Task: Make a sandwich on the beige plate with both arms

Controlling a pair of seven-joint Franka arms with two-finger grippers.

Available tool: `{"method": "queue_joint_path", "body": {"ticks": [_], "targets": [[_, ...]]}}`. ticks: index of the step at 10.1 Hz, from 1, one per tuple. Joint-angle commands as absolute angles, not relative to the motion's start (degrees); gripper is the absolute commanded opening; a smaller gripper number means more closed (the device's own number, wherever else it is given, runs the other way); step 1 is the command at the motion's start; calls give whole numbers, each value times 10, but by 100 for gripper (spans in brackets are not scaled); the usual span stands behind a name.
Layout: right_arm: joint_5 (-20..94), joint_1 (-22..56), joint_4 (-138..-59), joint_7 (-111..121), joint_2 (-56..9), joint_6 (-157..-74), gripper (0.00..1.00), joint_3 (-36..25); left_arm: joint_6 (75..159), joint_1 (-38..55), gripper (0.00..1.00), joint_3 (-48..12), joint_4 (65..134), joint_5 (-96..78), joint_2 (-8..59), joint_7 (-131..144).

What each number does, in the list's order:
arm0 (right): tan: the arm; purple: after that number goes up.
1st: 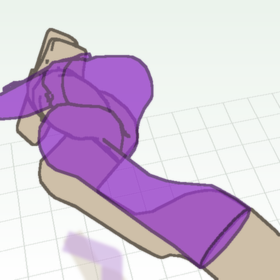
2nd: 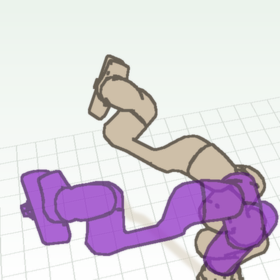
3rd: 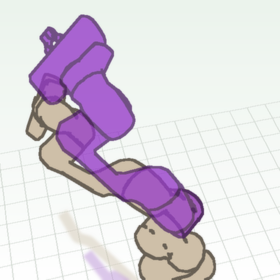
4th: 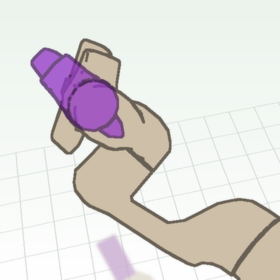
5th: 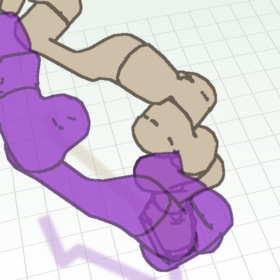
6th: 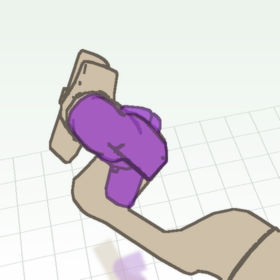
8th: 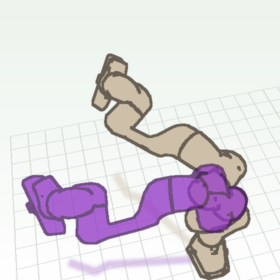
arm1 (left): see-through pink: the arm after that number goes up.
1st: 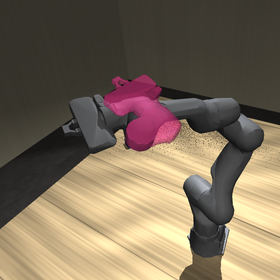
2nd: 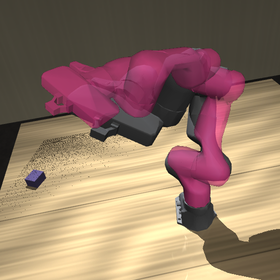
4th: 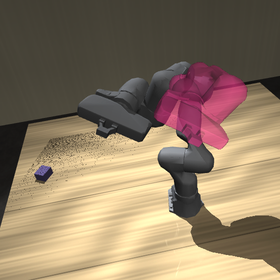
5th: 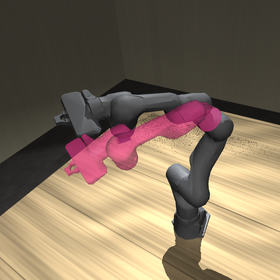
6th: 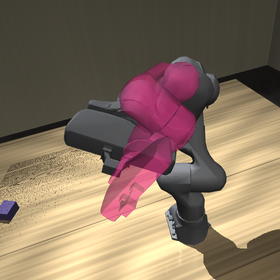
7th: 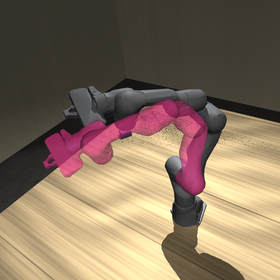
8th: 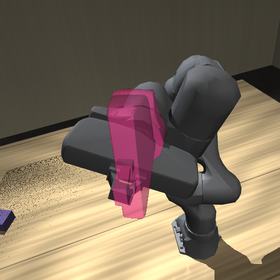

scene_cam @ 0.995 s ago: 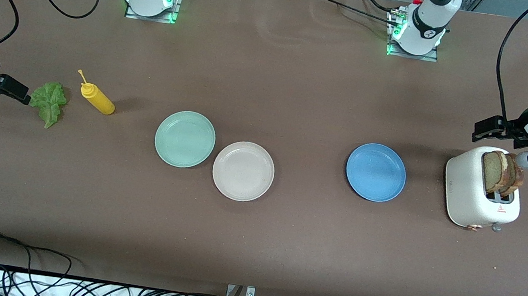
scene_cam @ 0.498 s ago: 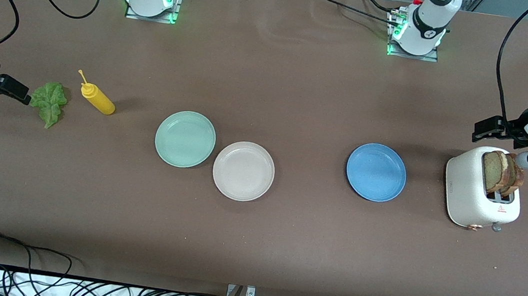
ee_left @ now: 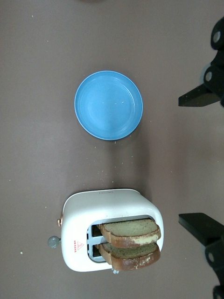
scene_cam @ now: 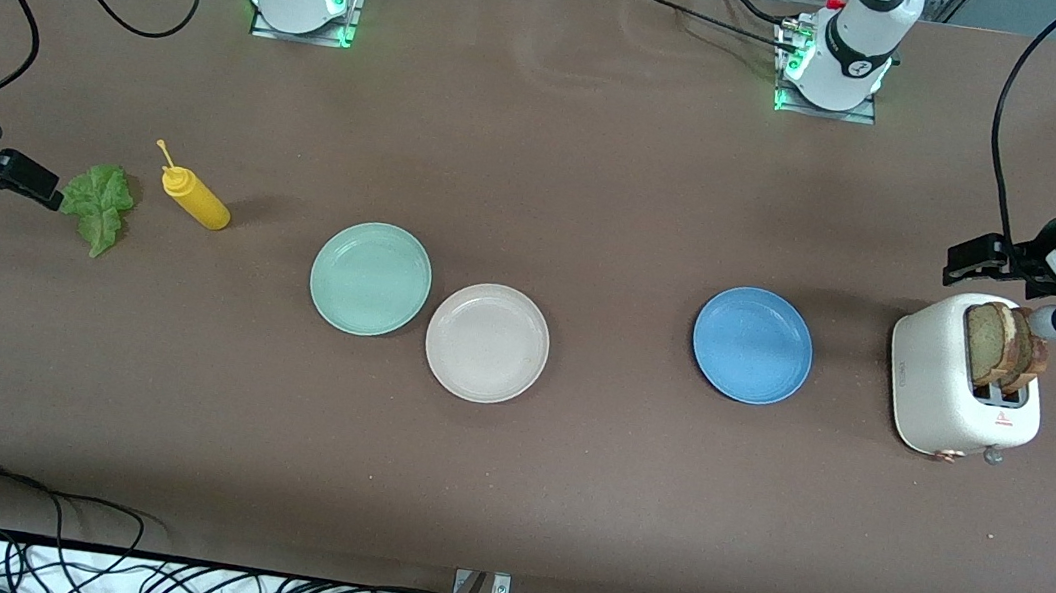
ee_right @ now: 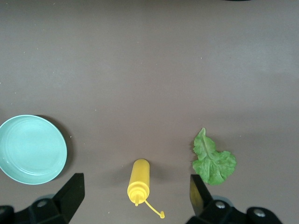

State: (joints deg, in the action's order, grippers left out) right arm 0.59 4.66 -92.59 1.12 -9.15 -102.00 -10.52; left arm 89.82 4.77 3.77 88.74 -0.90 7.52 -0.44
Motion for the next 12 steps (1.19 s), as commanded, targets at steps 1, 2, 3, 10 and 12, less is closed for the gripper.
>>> {"method": "queue_joint_path", "body": {"ticks": [1, 2, 3, 10, 12], "targets": [[4, 47, -933, 13, -83, -1019, 100, -104, 887, 40, 100, 40, 869, -18, 96, -18], [4, 47, -933, 12, -83, -1018, 100, -104, 888, 40, 100, 41, 869, -23, 107, -13], [4, 47, -933, 12, -83, -1015, 100, -104, 889, 39, 100, 42, 869, -18, 109, -10], [4, 47, -933, 11, -83, -1015, 100, -104, 917, -13, 100, 47, 874, -3, 172, -14], [4, 47, -933, 9, -83, -1015, 100, -104, 941, -35, 100, 47, 882, 10, 178, -15]]}}
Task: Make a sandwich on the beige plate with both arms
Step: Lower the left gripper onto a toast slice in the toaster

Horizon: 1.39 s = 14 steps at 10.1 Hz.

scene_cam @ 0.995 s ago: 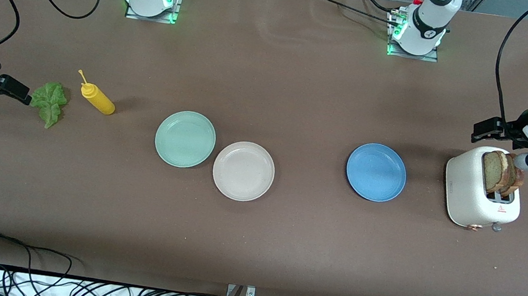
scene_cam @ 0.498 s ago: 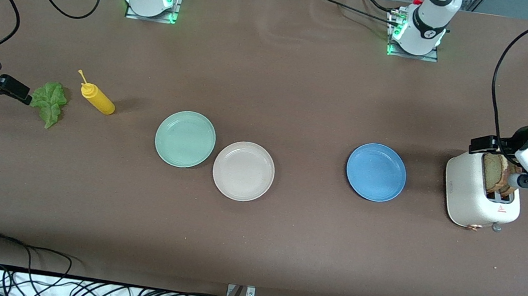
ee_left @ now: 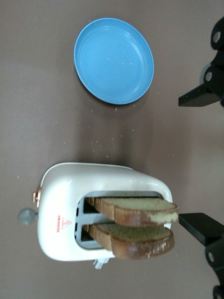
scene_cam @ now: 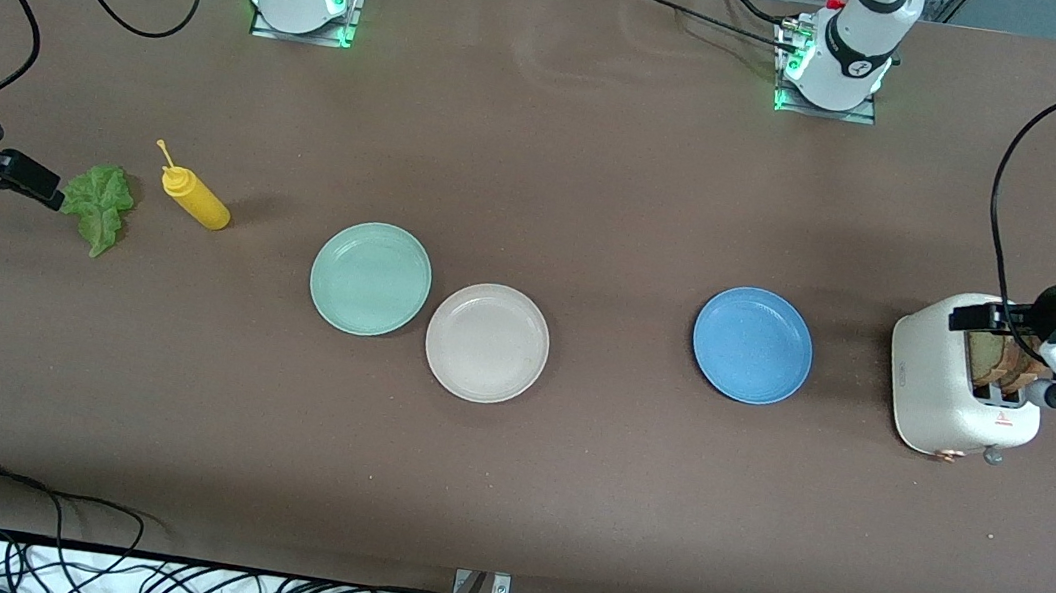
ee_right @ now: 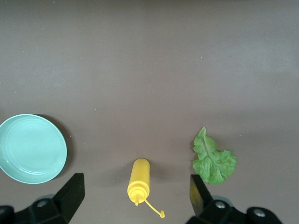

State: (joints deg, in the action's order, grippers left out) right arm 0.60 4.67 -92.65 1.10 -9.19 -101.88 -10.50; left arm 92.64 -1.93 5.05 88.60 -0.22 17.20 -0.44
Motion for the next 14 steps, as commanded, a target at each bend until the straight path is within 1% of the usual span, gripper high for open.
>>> {"method": "queue_joint_path", "body": {"ticks": [1, 4, 7, 10, 12, 14], "targets": [[4, 47, -933, 6, -83, -1015, 100, -104, 960, -40, 100, 47, 890, 11, 185, -15], [4, 47, -933, 6, -83, -1015, 100, -104, 1025, -47, 100, 47, 942, 15, 178, -15], [4, 47, -935, 5, -83, -1015, 100, -103, 1033, -48, 100, 47, 956, 26, 174, -23], [4, 47, -935, 6, -83, -1015, 100, -104, 1100, -49, 100, 47, 1027, 27, 146, -23], [4, 47, -935, 6, -83, -1015, 100, -104, 1124, -49, 100, 47, 1054, 27, 137, -23], [4, 47, -935, 6, -83, -1015, 100, -104, 1142, -55, 95, 47, 1073, 28, 130, -26]]}}
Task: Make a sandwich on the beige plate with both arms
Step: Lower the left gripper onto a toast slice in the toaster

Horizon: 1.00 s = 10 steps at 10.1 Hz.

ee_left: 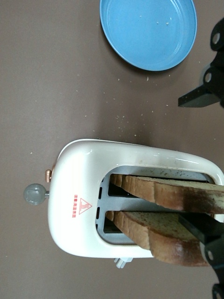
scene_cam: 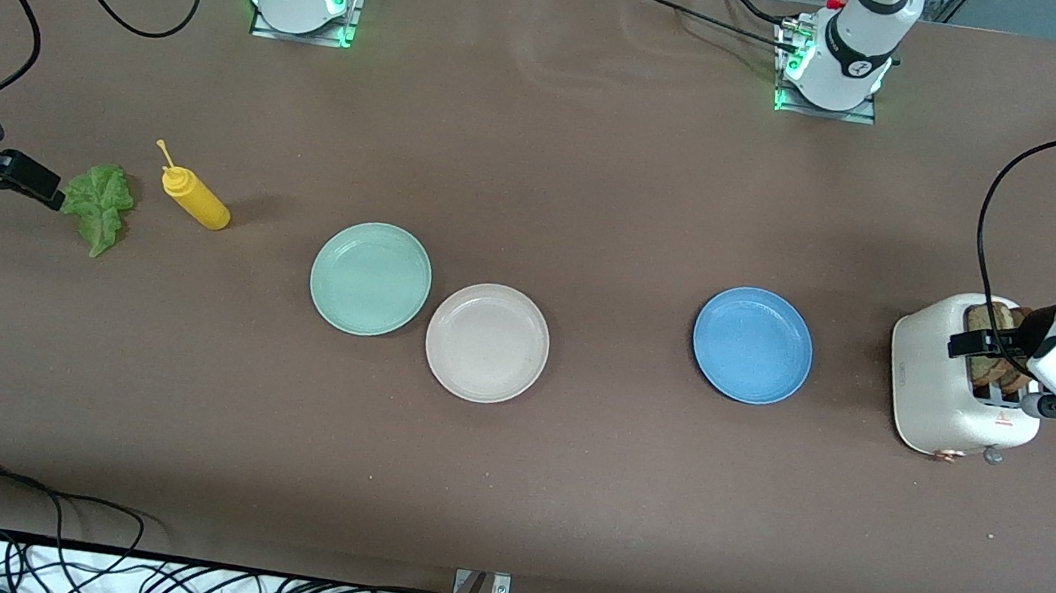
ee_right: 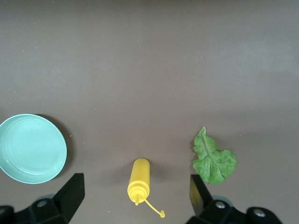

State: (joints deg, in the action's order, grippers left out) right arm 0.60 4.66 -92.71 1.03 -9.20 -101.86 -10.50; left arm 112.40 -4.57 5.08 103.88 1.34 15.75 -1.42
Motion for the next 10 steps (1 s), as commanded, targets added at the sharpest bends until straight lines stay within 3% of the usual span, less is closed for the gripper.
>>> {"method": "queue_joint_path", "body": {"ticks": [1, 2, 3, 5, 6, 10], "targets": [[5, 47, -935, 6, -83, -1015, 100, -104, 1157, -57, 91, 47, 1088, 32, 125, -49], [4, 47, -935, 6, -83, -1015, 100, -104, 1169, -72, 85, 47, 1100, 35, 121, -61], [5, 47, -935, 7, -83, -1015, 100, -104, 1179, -78, 73, 47, 1110, 35, 120, -80], [5, 47, -935, 7, -83, -1015, 100, -104, 1178, -86, 15, 47, 1111, 35, 120, -93], [5, 47, -935, 7, -83, -1015, 100, -104, 1174, -86, 0, 47, 1111, 35, 120, -96], [5, 47, -935, 8, -83, -1015, 100, -104, 1147, -84, 0, 43, 1103, 35, 123, -117]]}}
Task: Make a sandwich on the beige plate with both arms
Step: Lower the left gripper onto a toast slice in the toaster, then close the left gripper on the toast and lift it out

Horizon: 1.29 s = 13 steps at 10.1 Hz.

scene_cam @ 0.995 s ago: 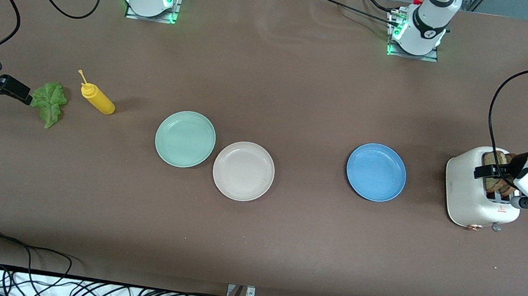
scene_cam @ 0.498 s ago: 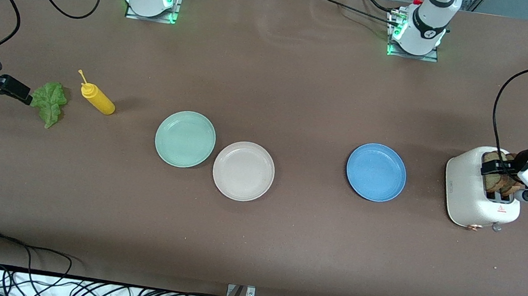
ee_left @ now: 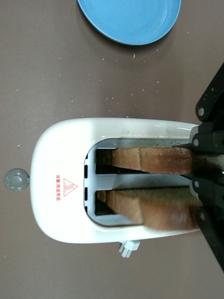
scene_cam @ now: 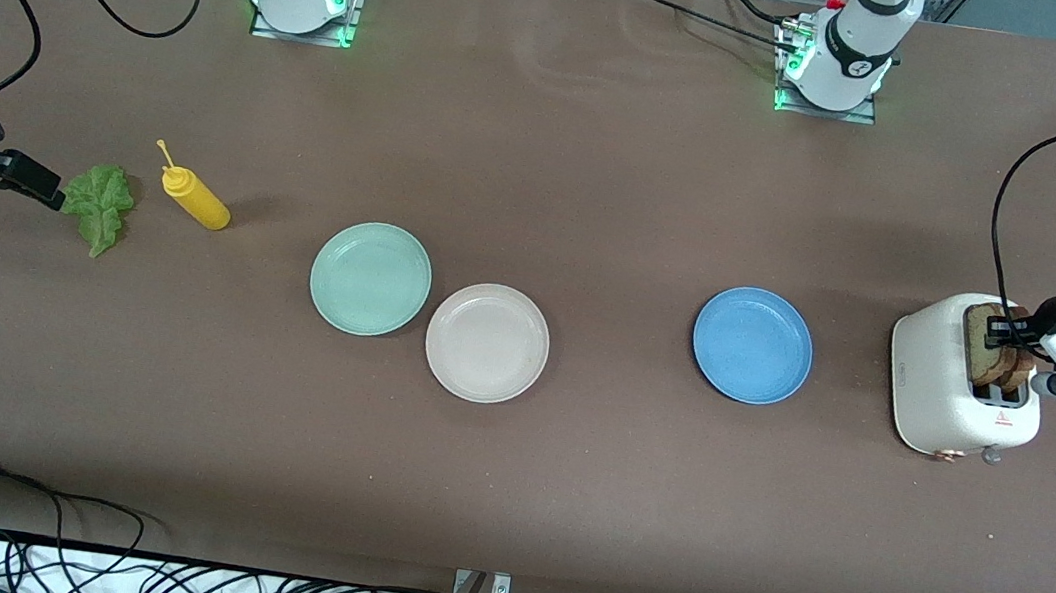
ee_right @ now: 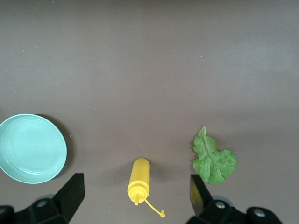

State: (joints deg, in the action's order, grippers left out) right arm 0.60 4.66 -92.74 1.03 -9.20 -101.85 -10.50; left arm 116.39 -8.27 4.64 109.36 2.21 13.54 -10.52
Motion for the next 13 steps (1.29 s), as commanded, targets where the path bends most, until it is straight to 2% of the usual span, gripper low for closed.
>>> {"method": "queue_joint_path", "body": {"ticks": [1, 4, 10, 13], "targets": [[5, 47, -935, 8, -83, -1015, 100, -104, 1147, -83, 0, 42, 1100, 35, 123, -128], [5, 47, -935, 8, -83, -1015, 100, -104, 1094, -79, 0, 42, 1044, 34, 131, -132], [5, 47, -935, 10, -83, -1015, 100, -105, 933, -73, 0, 41, 874, 13, 177, -128], [5, 46, -935, 11, -83, -1015, 100, -105, 898, -66, 0, 41, 852, -47, 181, -127]]}}
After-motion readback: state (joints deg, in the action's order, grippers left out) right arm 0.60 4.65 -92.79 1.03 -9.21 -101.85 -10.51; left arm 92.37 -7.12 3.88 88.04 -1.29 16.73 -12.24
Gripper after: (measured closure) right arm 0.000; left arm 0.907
